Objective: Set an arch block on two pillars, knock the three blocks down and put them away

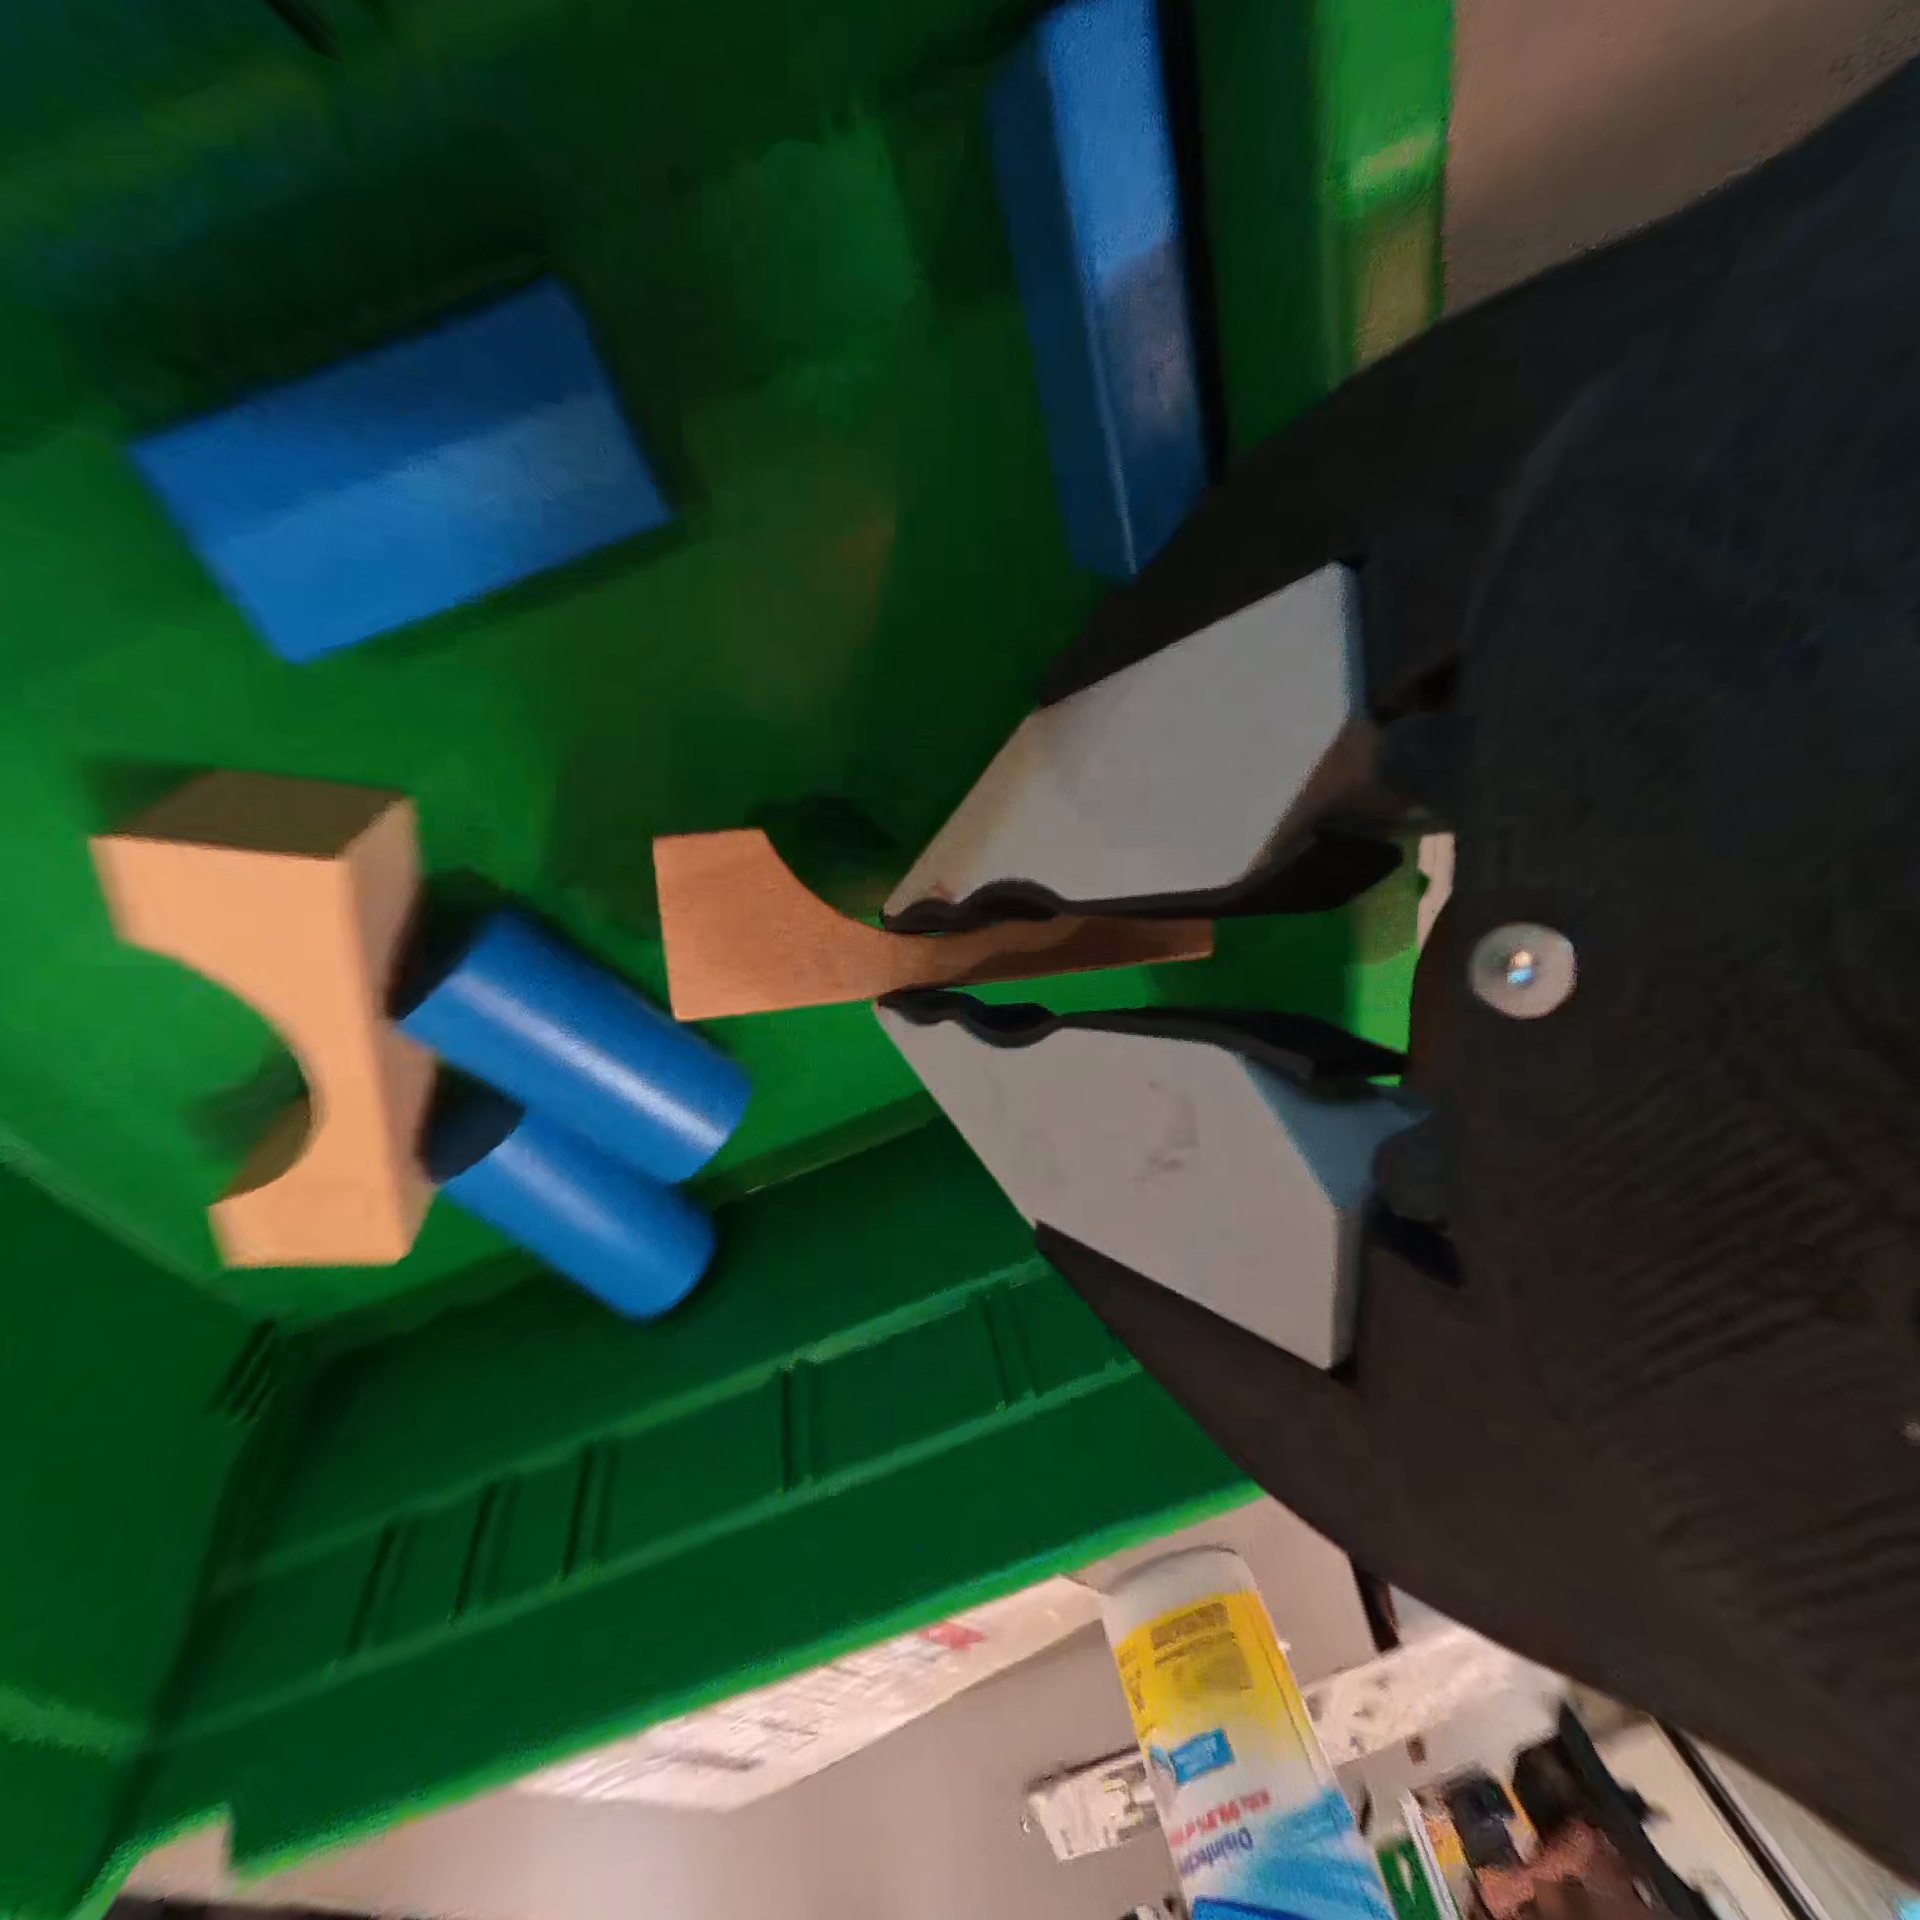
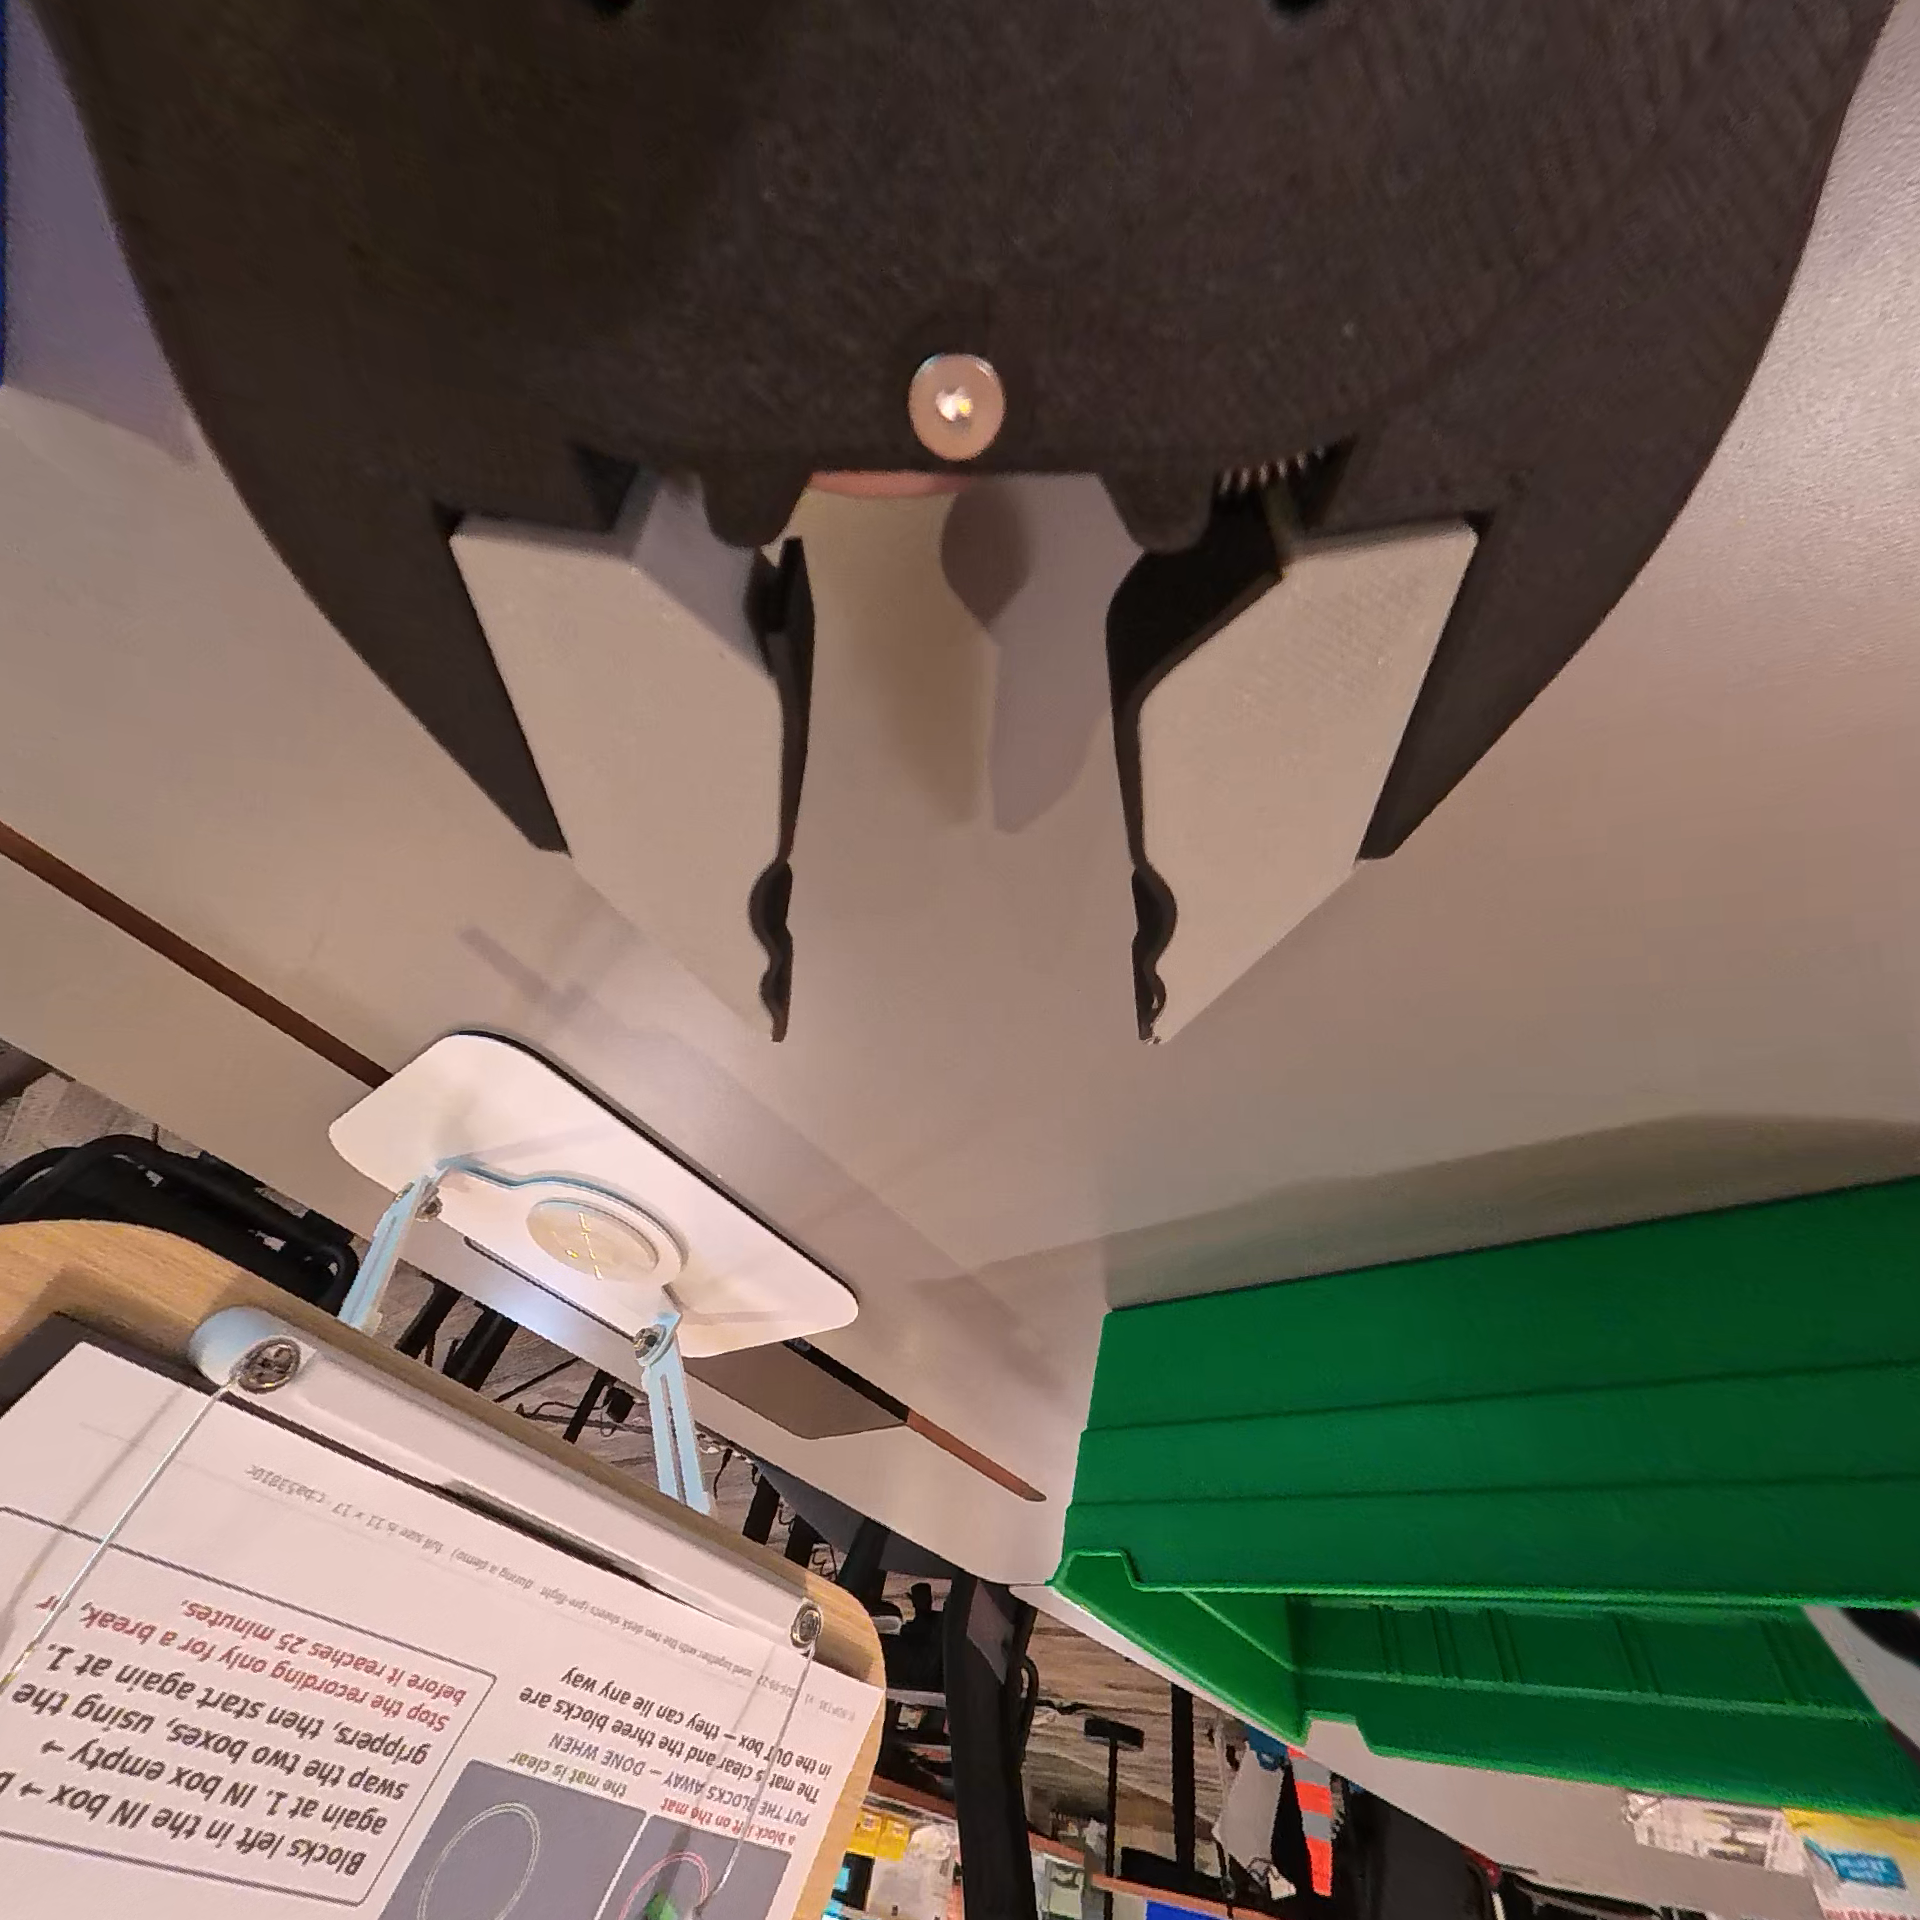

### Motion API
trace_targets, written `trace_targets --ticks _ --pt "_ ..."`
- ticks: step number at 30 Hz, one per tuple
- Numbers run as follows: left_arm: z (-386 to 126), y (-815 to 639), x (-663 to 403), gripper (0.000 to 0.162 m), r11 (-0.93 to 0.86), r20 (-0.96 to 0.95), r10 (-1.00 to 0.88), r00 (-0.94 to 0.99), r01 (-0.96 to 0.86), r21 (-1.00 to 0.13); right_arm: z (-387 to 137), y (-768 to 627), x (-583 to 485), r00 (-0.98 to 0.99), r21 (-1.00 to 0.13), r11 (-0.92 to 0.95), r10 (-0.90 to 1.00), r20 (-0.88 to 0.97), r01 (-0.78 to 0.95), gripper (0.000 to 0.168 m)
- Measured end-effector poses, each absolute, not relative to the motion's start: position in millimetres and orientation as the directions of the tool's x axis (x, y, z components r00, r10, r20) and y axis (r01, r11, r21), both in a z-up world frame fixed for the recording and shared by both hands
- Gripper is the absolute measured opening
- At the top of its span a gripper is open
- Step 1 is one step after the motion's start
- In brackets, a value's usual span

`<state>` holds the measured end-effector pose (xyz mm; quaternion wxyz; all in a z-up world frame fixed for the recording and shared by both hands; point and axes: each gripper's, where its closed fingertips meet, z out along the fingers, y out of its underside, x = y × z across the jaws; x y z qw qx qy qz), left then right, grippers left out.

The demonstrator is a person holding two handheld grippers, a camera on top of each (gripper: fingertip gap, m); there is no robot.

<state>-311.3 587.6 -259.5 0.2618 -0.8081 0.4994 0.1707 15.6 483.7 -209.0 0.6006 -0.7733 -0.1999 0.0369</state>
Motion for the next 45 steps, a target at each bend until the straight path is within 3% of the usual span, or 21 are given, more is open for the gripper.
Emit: trace_targets --ticks 3,7,11,13,15,17,18,21,25,28,30,34,43,45 --pt "-264.3 589.4 -324.6 0.017 -0.348 -0.559 -0.735 0.384 -0.921 -0.175 -208.4 483.0 16.4 0.917 -0.942 -0.190 0.346 0.200 0.277 0.063" --pt "-249.1 570.6 -311.2 0.037 -0.250 -0.385 -0.861 0.332 -0.936 -0.248 -205.0 482.5 19.0 0.917 -0.942 -0.171 0.331 0.222 0.290 0.062" --pt "-239.9 546.1 -299.6 0.043 -0.092 -0.259 -0.954 0.151 -0.969 -0.228 -207.7 484.5 21.8 0.922 -0.943 -0.186 0.326 0.207 0.278 0.062" --pt "-248.3 531.6 -295.2 0.043 0.018 -0.200 -0.980 0.020 -0.983 -0.182 -209.1 485.1 21.8 0.924 -0.944 -0.192 0.328 0.197 0.269 0.062" --pt "-257.9 526.2 -292.2 0.024 0.089 -0.161 -0.985 -0.065 -0.985 -0.145 -210.1 484.9 21.3 0.923 -0.943 -0.196 0.331 0.195 0.269 0.062" --pt "-268.3 521.4 -295.8 0.014 0.114 -0.097 -0.990 -0.106 -0.990 -0.083 -210.4 484.4 22.1 0.923 -0.940 -0.194 0.326 0.207 0.279 0.062" --pt "-272.7 522.0 -298.8 0.016 0.116 -0.081 -0.990 -0.112 -0.992 -0.047 -210.3 484.1 22.8 0.923 -0.940 -0.194 0.323 0.210 0.282 0.062" --pt "-283.0 529.9 -293.9 0.013 0.119 -0.101 -0.988 -0.117 -0.993 -0.011 -209.6 483.8 24.3 0.925 -0.942 -0.193 0.320 0.204 0.275 0.062" --pt "-269.7 542.8 -264.1 0.011 0.134 -0.203 -0.974 -0.101 -0.978 -0.158 -210.3 484.3 24.6 0.926 -0.943 -0.197 0.322 0.196 0.268 0.062" --pt "-257.2 527.1 -270.3 0.012 0.112 -0.093 -0.991 -0.096 -0.975 -0.190 -209.6 483.4 23.2 0.924 -0.942 -0.192 0.325 0.203 0.274 0.062" --pt "-255.0 516.5 -290.4 0.021 0.072 0.006 -0.997 -0.073 -0.991 -0.112 -209.6 483.4 22.1 0.922 -0.941 -0.190 0.327 0.208 0.280 0.062" --pt "-256.8 513.6 -320.5 0.005 -0.030 0.078 -0.996 0.035 -0.998 0.061 -209.3 484.0 19.1 0.916 -0.937 -0.186 0.333 0.223 0.295 0.062" --pt "-273.8 487.9 -303.6 0.000 -0.173 0.329 -0.915 0.232 -0.965 0.199 -193.1 476.3 15.7 0.894 -0.924 -0.103 0.312 0.322 0.369 0.059" --pt "-272.7 483.3 -294.6 0.000 -0.204 0.390 -0.886 0.252 -0.966 0.160 -188.8 474.5 15.1 0.886 -0.917 -0.084 0.305 0.349 0.390 0.059"
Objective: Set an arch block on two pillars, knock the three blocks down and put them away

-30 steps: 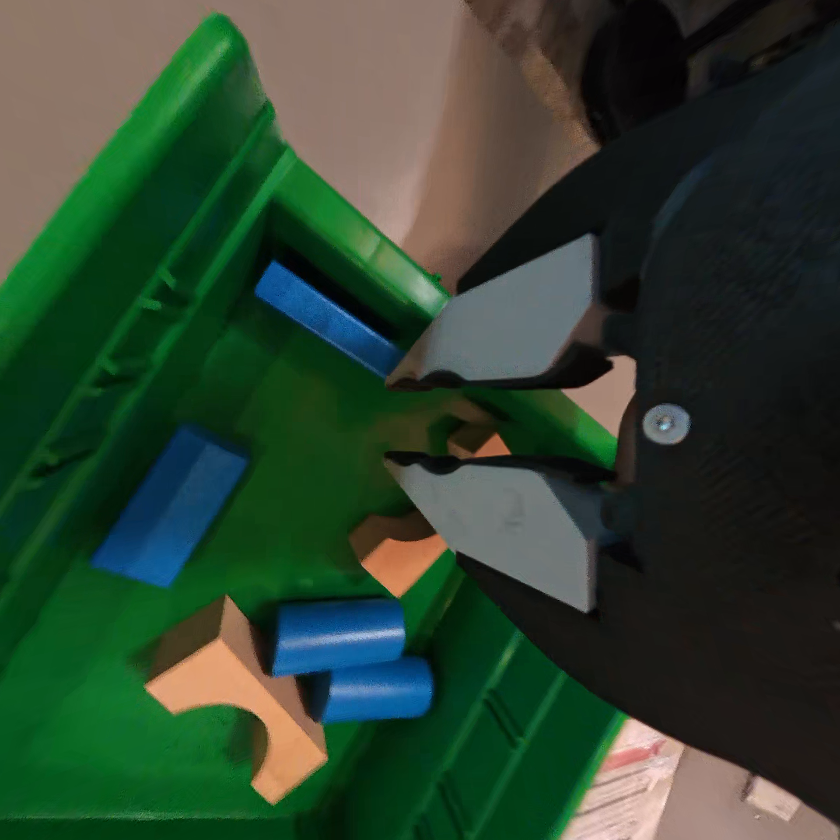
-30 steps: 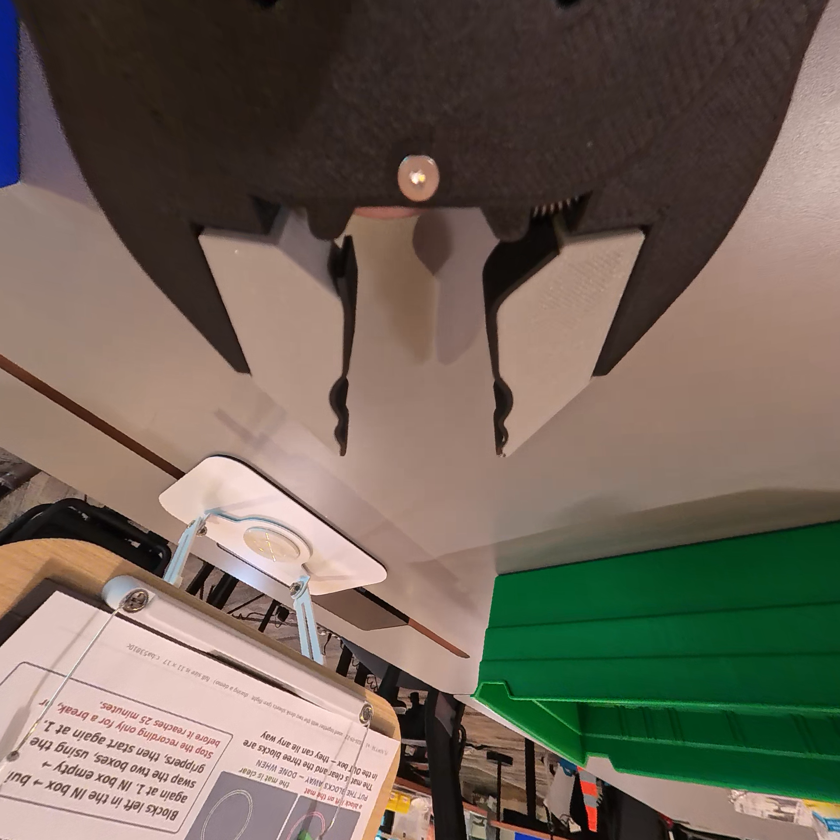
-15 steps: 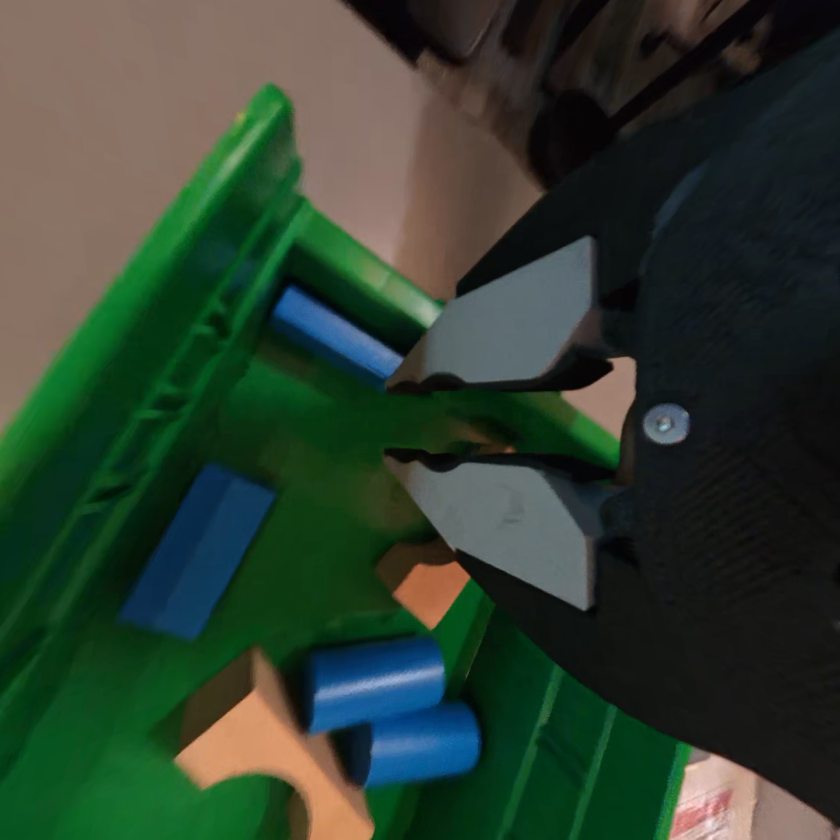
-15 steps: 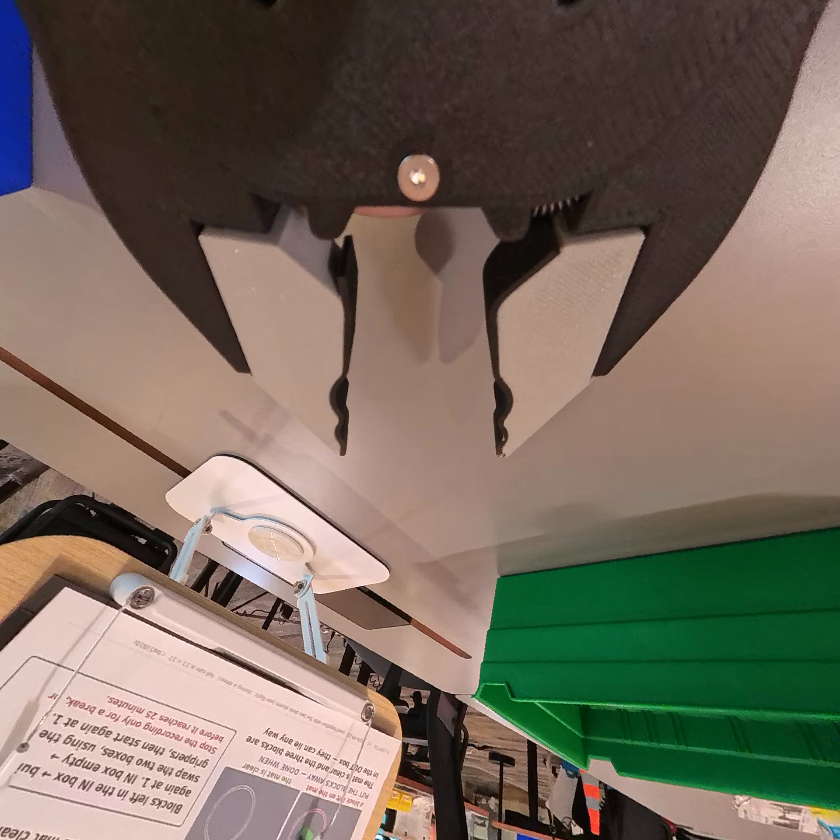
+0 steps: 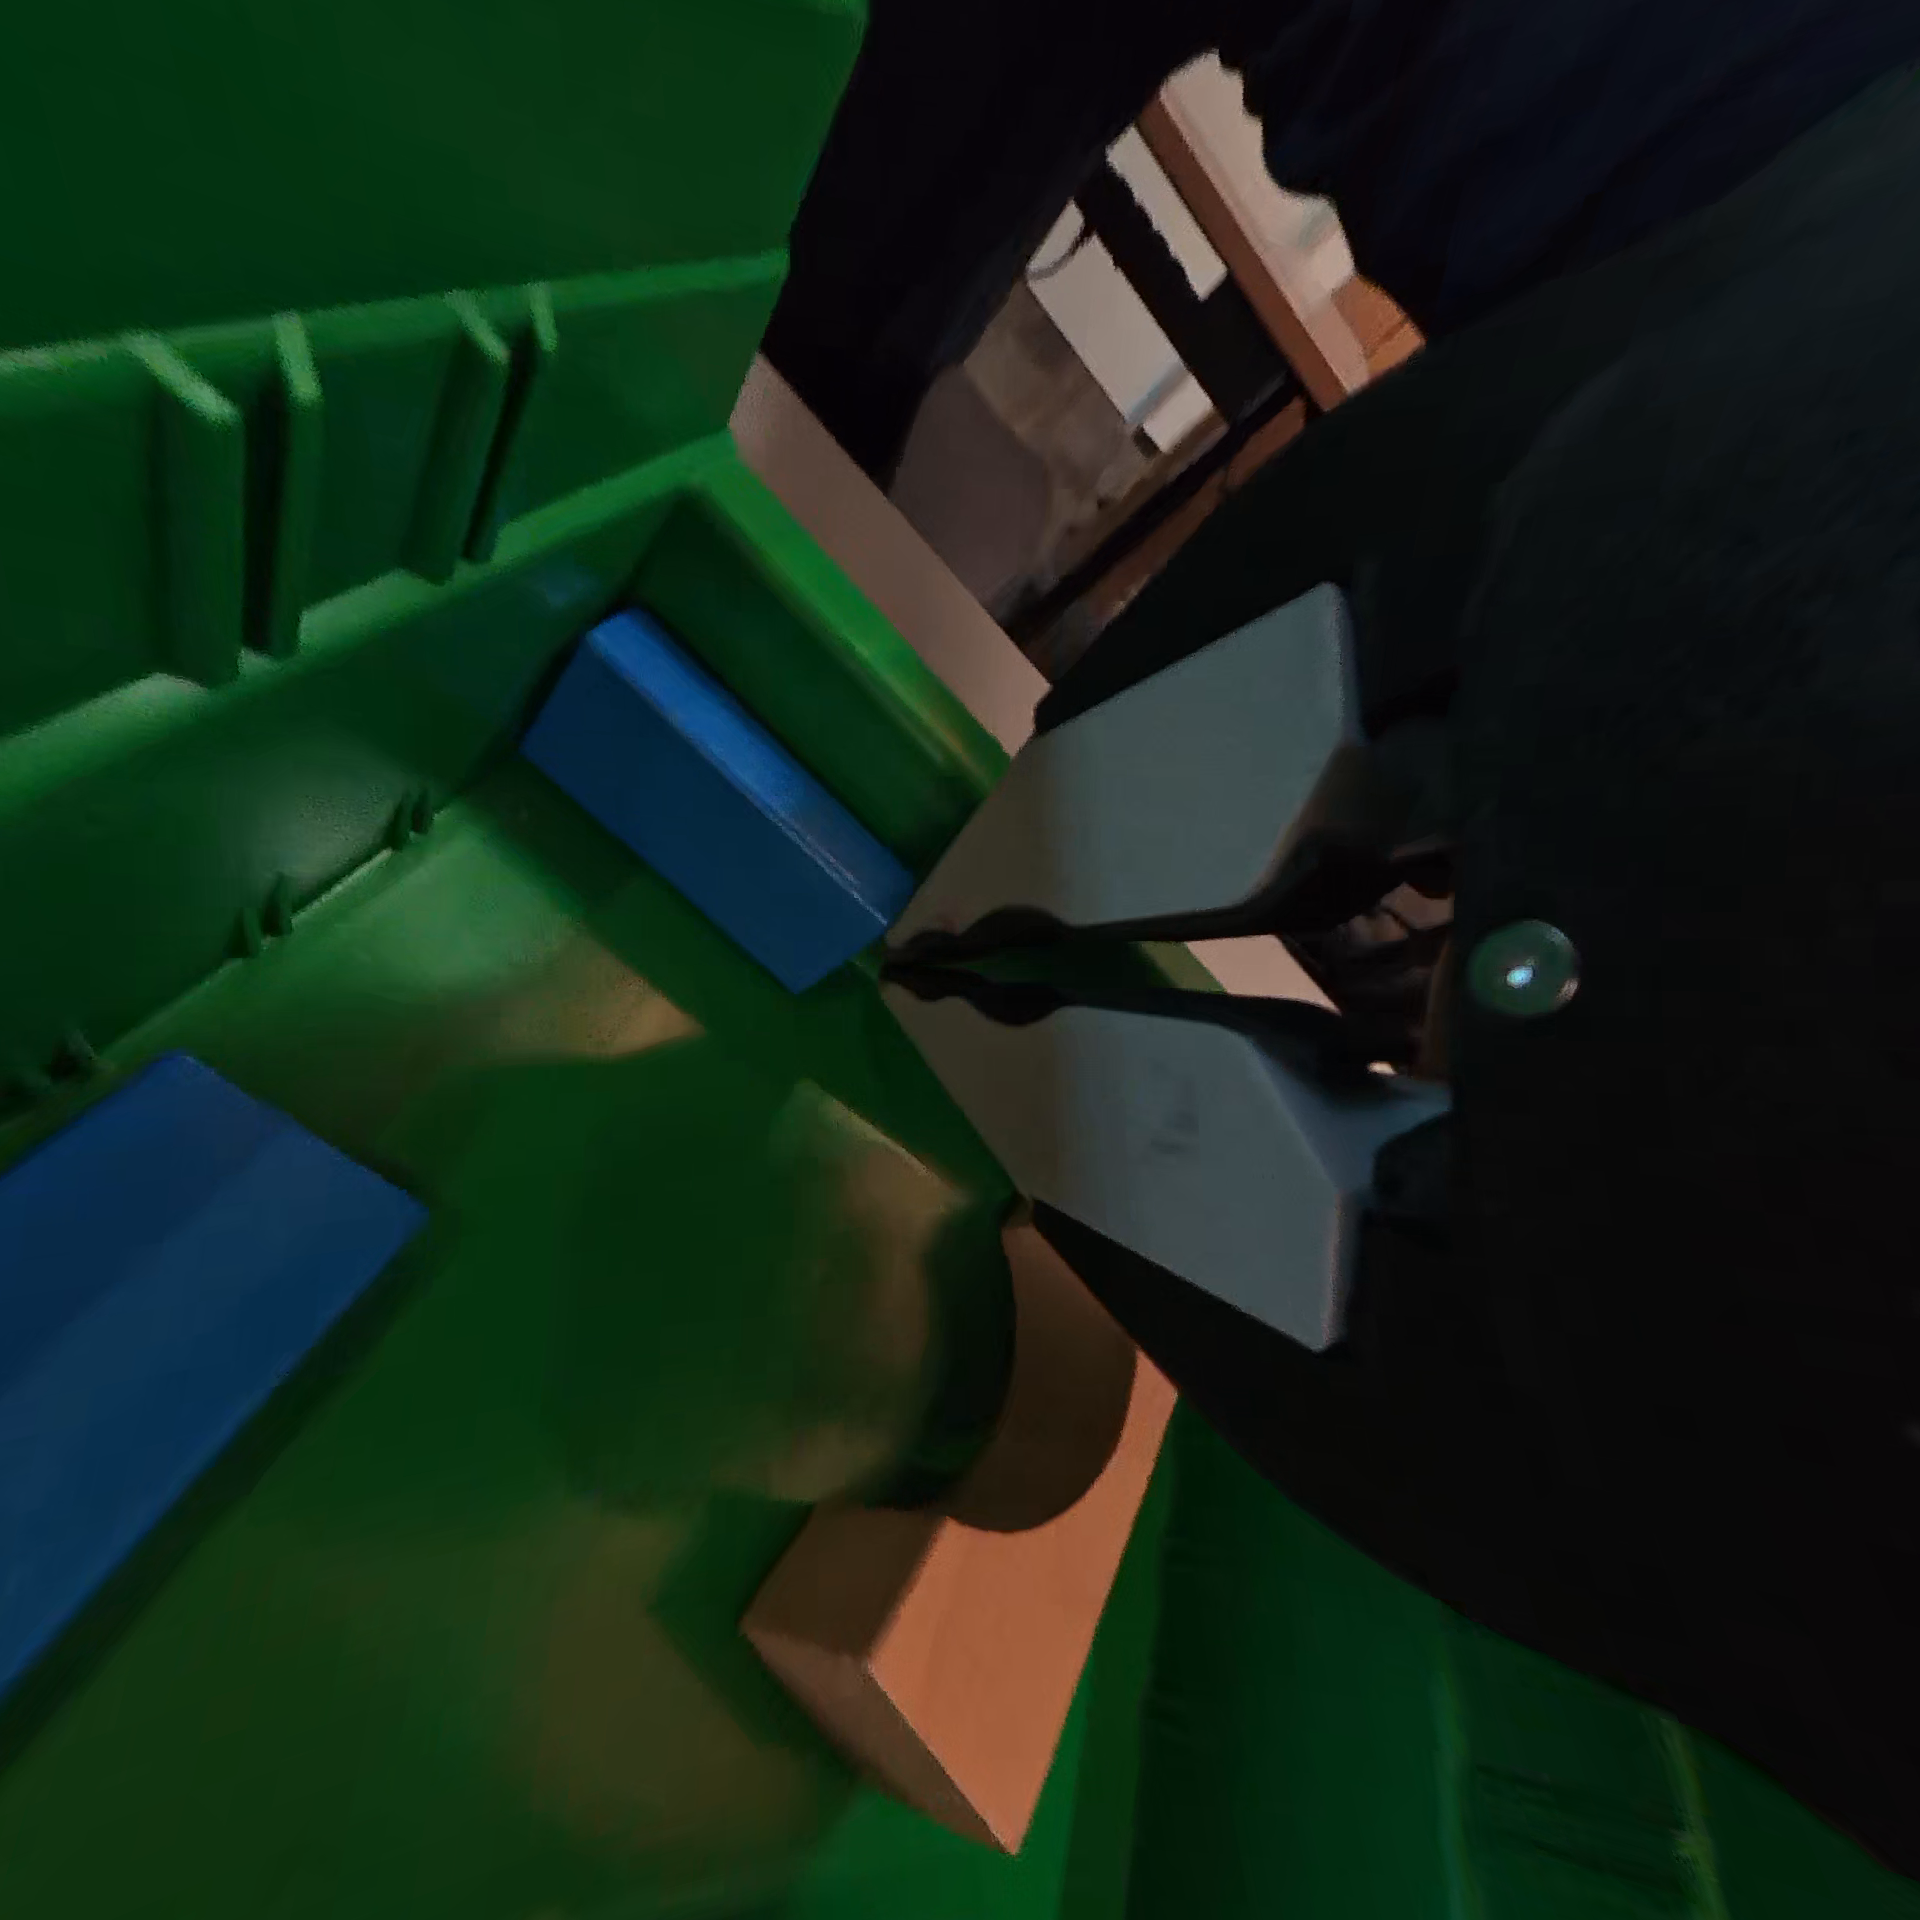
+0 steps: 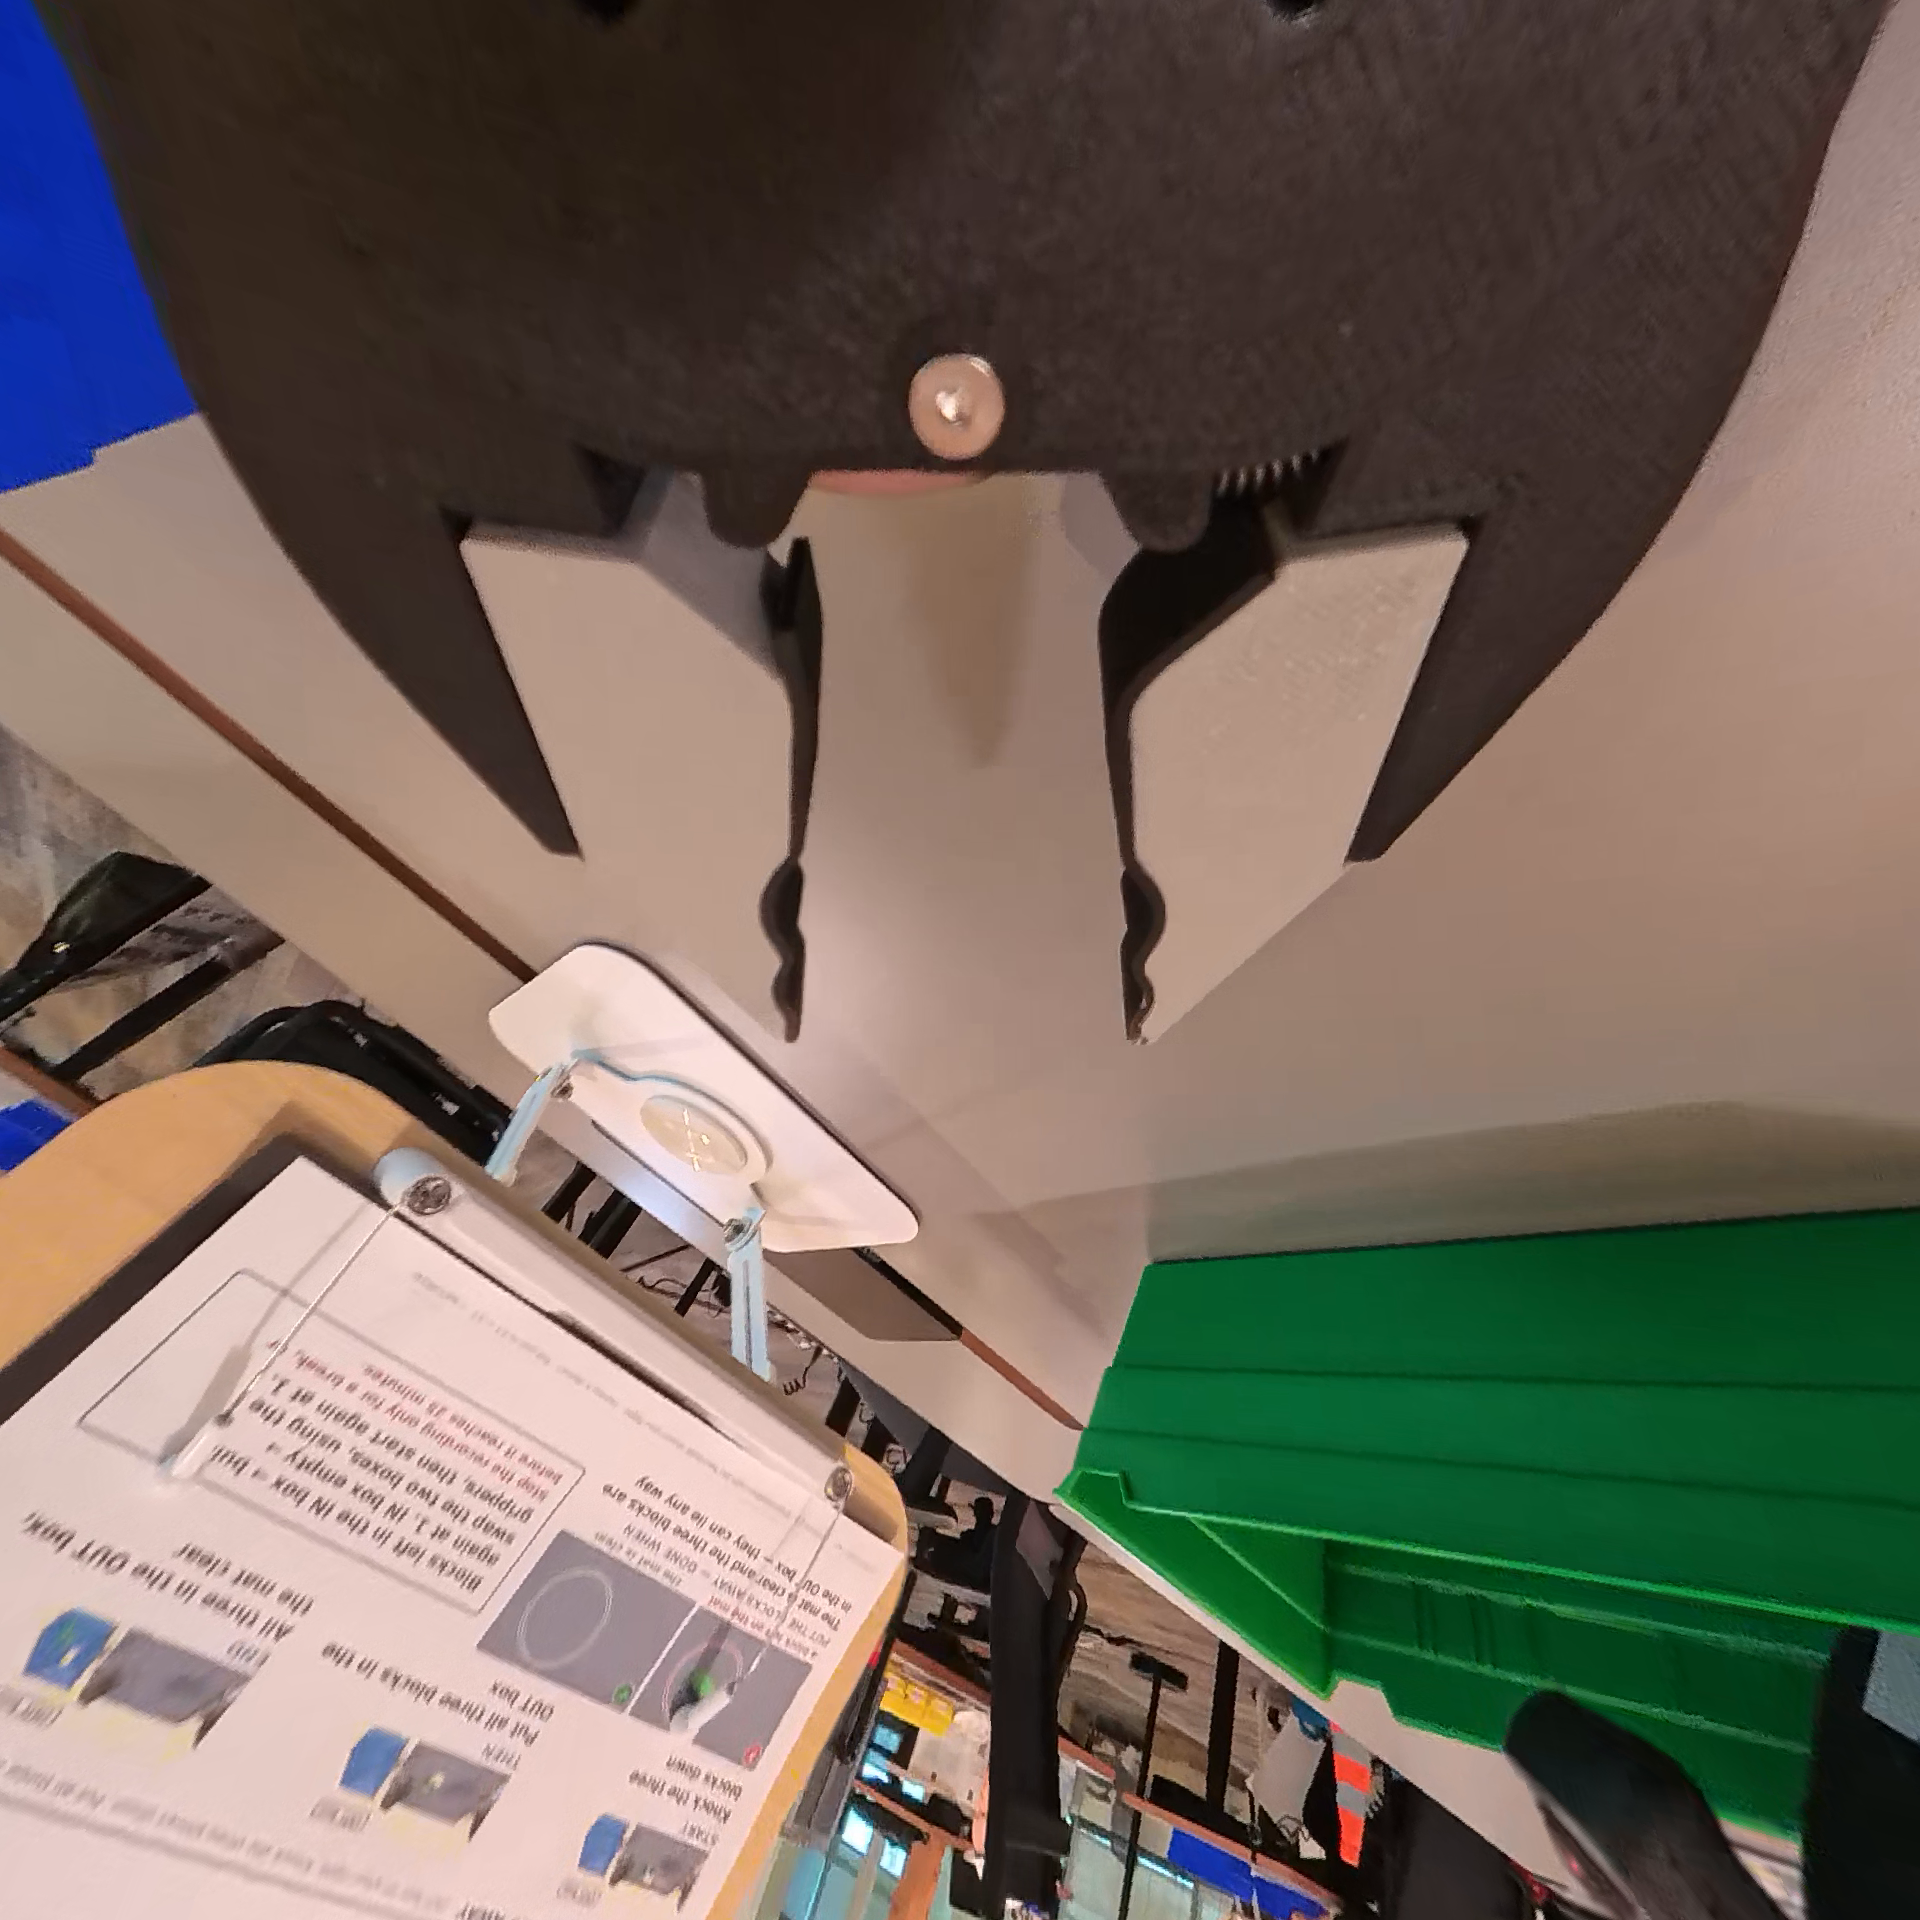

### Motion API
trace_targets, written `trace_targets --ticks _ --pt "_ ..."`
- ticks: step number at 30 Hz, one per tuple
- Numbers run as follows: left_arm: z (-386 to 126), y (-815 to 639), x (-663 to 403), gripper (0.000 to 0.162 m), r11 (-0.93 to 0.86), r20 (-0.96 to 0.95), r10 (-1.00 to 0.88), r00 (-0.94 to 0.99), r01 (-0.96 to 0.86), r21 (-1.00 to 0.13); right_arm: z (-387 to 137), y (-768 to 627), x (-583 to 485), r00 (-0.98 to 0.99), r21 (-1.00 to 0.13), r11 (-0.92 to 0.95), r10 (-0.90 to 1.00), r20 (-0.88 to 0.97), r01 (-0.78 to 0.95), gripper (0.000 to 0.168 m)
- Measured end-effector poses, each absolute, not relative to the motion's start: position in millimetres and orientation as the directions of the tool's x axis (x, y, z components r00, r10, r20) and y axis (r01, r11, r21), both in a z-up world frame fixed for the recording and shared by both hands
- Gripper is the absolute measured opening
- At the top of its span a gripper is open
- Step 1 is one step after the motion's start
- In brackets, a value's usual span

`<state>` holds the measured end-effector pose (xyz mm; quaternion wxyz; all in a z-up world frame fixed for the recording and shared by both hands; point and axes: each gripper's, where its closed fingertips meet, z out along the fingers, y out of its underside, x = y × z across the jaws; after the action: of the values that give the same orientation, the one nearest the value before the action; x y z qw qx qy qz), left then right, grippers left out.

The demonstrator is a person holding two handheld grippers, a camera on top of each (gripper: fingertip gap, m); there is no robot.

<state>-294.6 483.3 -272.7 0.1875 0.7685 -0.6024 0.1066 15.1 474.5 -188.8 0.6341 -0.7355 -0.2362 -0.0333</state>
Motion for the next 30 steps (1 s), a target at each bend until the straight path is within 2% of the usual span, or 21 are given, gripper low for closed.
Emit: trace_targets --ticks 2,3,5,6,8,10,13,15,16,20,26,28,30 --pt "-270.3 491.1 -280.7 0.001 -0.244 0.389 -0.888 0.246 -0.968 0.056 -186.0 473.3 13.1 0.878 -0.911 -0.068 0.305 0.370 0.407 0.059" --pt "-268.1 501.9 -272.4 0.008 -0.270 0.351 -0.903 0.247 -0.963 -0.018 -185.5 472.9 11.3 0.873 -0.908 -0.062 0.309 0.377 0.414 0.059" --pt "-253.3 518.2 -251.6 0.011 -0.306 0.308 -0.922 0.235 -0.929 -0.208 -185.4 472.6 8.1 0.866 -0.903 -0.054 0.314 0.390 0.427 0.059" --pt "-243.2 524.2 -243.5 0.018 -0.321 0.294 -0.926 0.235 -0.901 -0.290 -185.7 472.6 6.7 0.862 -0.900 -0.053 0.317 0.395 0.432 0.059" --pt "-227.7 531.0 -237.8 0.023 -0.330 0.261 -0.934 0.242 -0.863 -0.383 -186.4 472.7 4.6 0.858 -0.898 -0.052 0.323 0.399 0.437 0.059" --pt "-224.2 524.1 -244.5 0.025 -0.301 0.243 -0.945 0.220 -0.877 -0.375 -186.5 472.6 3.9 0.857 -0.898 -0.052 0.326 0.399 0.438 0.059" --pt "-235.4 500.7 -262.5 0.031 -0.229 0.250 -0.954 0.163 -0.938 -0.261 -184.7 472.4 5.2 0.860 -0.900 -0.049 0.321 0.395 0.432 0.059" --pt "-247.7 494.0 -271.2 0.043 -0.189 0.221 -0.964 0.147 -0.965 -0.183 -183.9 472.3 6.0 0.863 -0.903 -0.048 0.319 0.391 0.426 0.059" --pt "-253.2 494.3 -271.6 0.043 -0.176 0.198 -0.970 0.143 -0.971 -0.163 -183.7 472.3 6.3 0.864 -0.904 -0.048 0.318 0.390 0.425 0.058" --pt "-269.4 491.0 -261.7 0.041 -0.150 0.195 -0.973 0.123 -0.980 -0.128 -183.3 472.0 8.1 0.867 -0.905 -0.050 0.311 0.389 0.424 0.058" --pt "-277.2 489.3 -254.2 0.036 0.000 0.129 -0.991 -0.015 -0.994 -0.112 -179.7 470.8 12.3 0.878 -0.915 -0.047 0.304 0.370 0.402 0.058" --pt "-275.3 490.2 -258.6 0.030 0.026 0.116 -0.992 -0.039 -0.994 -0.109 -179.4 471.1 11.8 0.877 -0.914 -0.047 0.307 0.370 0.402 0.058" --pt "-269.6 498.4 -261.6 0.017 0.026 0.069 -0.997 -0.036 -0.991 -0.132 -178.5 471.0 11.2 0.874 -0.912 -0.042 0.306 0.378 0.409 0.058"
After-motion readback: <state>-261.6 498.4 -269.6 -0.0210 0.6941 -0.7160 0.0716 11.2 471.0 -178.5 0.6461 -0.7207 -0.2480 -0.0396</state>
